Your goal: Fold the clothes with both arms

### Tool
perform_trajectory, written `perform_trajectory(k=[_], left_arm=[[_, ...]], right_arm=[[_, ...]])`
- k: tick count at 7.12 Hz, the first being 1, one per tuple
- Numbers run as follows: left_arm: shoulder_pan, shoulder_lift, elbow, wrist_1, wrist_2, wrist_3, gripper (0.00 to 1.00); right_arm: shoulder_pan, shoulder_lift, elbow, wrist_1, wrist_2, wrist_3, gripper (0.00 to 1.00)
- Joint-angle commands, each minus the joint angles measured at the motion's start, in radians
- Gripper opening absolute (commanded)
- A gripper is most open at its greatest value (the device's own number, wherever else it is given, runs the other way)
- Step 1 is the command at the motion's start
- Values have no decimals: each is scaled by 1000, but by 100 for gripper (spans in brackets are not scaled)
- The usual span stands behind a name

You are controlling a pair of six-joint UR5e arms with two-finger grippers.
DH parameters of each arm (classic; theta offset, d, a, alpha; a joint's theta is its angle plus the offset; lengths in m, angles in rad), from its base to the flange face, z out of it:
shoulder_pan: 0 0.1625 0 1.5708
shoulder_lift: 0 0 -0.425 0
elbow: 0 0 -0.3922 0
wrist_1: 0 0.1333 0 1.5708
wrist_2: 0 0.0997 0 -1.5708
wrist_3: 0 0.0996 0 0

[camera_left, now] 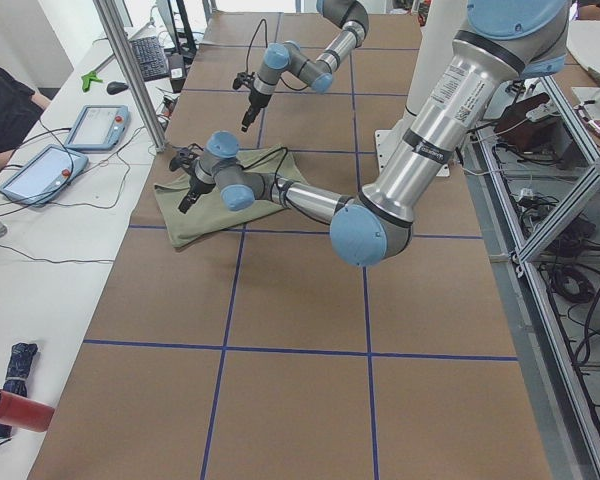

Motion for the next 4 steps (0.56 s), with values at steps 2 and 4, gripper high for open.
perform_trajectory(k=[2,4], left_arm=[[0,19,-16,-5,-24,-1,100],[0,21,-15,-5,-24,-1,100]], right_arm=[[-48,50,-137,91,-66,-20,54],[-62,49,-150,91,-70,-21,54]])
